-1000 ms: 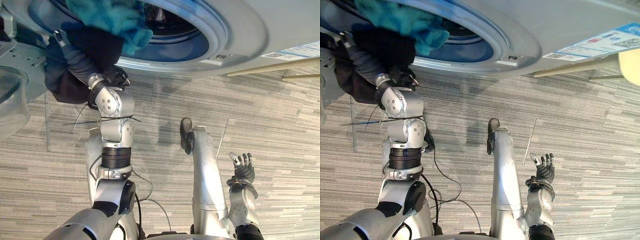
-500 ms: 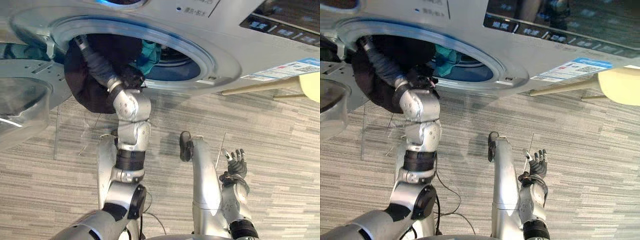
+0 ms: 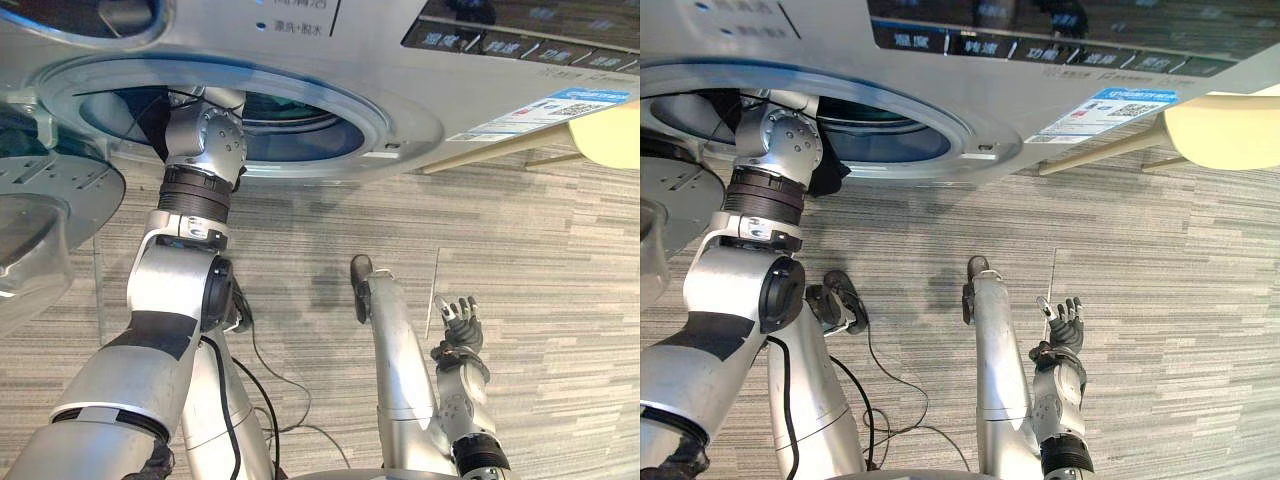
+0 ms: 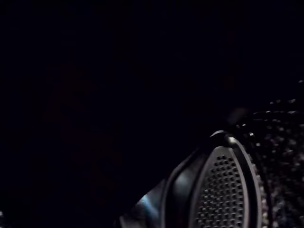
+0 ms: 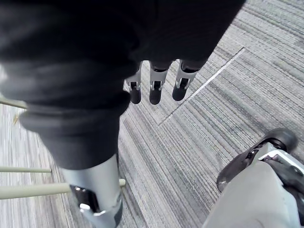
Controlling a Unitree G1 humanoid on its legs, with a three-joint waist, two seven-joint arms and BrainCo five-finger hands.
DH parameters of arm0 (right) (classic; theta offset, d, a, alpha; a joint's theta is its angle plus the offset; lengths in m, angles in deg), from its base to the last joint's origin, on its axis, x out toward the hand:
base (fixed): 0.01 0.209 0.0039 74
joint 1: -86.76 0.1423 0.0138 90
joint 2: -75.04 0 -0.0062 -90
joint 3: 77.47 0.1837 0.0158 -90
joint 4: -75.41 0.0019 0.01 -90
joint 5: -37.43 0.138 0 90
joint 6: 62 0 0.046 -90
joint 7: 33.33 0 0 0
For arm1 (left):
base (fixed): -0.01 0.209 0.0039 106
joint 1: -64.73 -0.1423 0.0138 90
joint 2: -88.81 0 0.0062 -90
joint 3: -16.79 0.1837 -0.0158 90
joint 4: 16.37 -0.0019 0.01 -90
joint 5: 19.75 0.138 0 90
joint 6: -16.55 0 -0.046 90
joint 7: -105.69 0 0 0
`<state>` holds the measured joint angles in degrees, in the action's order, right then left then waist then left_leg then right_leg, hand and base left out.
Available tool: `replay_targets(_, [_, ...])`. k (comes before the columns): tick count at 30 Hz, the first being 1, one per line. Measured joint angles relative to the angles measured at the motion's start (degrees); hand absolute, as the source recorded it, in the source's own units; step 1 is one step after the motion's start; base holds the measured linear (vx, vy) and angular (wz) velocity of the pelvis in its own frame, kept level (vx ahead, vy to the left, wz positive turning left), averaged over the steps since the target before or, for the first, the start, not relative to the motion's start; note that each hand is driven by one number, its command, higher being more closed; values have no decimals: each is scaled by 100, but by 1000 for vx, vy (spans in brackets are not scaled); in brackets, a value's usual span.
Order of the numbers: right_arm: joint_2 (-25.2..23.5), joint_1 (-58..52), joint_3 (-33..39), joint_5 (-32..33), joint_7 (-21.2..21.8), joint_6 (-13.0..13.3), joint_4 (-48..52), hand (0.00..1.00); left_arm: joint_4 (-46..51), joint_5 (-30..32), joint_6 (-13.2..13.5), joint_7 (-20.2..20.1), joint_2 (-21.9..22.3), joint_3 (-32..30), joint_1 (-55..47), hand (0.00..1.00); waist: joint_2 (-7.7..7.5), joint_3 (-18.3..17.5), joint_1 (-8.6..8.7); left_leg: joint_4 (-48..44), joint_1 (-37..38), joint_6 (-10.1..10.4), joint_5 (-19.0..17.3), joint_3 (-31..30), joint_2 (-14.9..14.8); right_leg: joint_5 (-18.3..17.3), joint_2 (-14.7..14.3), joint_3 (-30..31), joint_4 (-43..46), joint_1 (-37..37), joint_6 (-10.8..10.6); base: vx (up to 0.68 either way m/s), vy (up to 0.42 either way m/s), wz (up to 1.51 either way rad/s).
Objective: Pick up the laundry basket with both hands and put the clothes into the washing machine.
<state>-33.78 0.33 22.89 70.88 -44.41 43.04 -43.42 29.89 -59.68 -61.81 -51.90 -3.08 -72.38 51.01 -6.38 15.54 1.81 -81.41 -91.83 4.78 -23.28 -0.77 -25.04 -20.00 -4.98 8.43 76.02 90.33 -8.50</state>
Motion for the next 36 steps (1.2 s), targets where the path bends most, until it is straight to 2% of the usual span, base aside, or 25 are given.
replay_targets(4, [22, 1, -4, 2, -10, 4, 102, 0, -357, 10, -95, -108, 97, 152, 4, 100, 1, 0, 51, -88, -152, -64, -47, 97, -36, 52, -55, 128, -8, 181, -93, -8, 22, -11])
replay_targets(10, [73, 0, 21, -10, -54, 30, 106, 0, -420, 44, -246, -108, 44, 65, 177, 100, 9, 13, 79, -264, -355, -122, -131, 110, -117, 111, -140, 205, -5, 346, -188, -8, 26, -13])
replay_targets(14, [79, -69, 107, -7, -32, 44, 111, 0, -332, 191, -331, -15, -517, 4, 990, 100, 22, 32, 80, -308, -446, -163, -155, 176, -118, 144, -144, 285, -6, 457, -252, -12, 20, -3])
replay_targets(17, [70, -130, 348, 14, 8, 102, 115, 0, 311, 803, -343, 357, -1293, 149, 2015, 100, 55, 178, 69, -371, -578, -188, -165, 142, -75, 142, -98, 265, 48, 546, -262, -8, 28, 4])
replay_targets(18, [50, -165, 426, 32, 18, 128, 119, 0, 573, 1281, 80, 644, -1480, 273, 2188, 100, 54, 216, 83, -405, -646, -205, -175, 132, -63, 130, -83, 260, 86, 606, -276, 0, 0, 0])
replay_targets(20, [34, -175, 562, 58, 51, 165, 135, 0, 1118, 2144, -52, 1167, -1763, 578, 2223, 100, 69, 375, 75, -486, -709, -232, -192, 84, -69, 122, -60, 210, 165, 640, -285, 0, 0, 0])
replay_targets(22, [23, -206, 686, 112, 122, 230, 191, 0, 1141, 3111, -364, 1815, -2038, 1004, 2245, 100, 87, 433, 66, -578, -749, -246, -202, 54, -33, 114, 45, 126, 300, 713, -274, 6, 8, 11])
replay_targets(26, [50, -308, 686, 209, 118, 331, 378, 0, 1141, 3820, -648, 2297, -2283, 1455, 2318, 100, 115, 467, 59, -632, -812, -255, -206, 32, -1, 103, 114, 79, 360, 769, -257, -7, 8, 5])
replay_targets(27, [57, -336, 686, 230, 118, 390, 383, 0, 1140, 4005, -700, 2357, -2290, 1463, 2327, 0, 122, 471, 51, -671, -853, -262, -209, 10, -3, 103, 115, 64, 387, 794, -257, -3, 7, -5])
replay_targets(31, [60, -353, 684, 249, 116, 487, 380, 0, 855, 4473, -817, 2368, -2260, 1455, 2327, 0, 143, 485, 47, -694, -888, -265, -210, -19, 8, 102, 124, 42, 412, 804, -254, 0, 0, 0])
replay_targets(36, [122, -352, 652, 251, 105, 482, 242, 0, -21, 4219, -913, 1615, -1838, 961, 2077, 0, 163, 497, -2, -693, -884, -266, -208, -25, 5, 104, 126, 33, 403, 779, -253, 0, 0, 0])
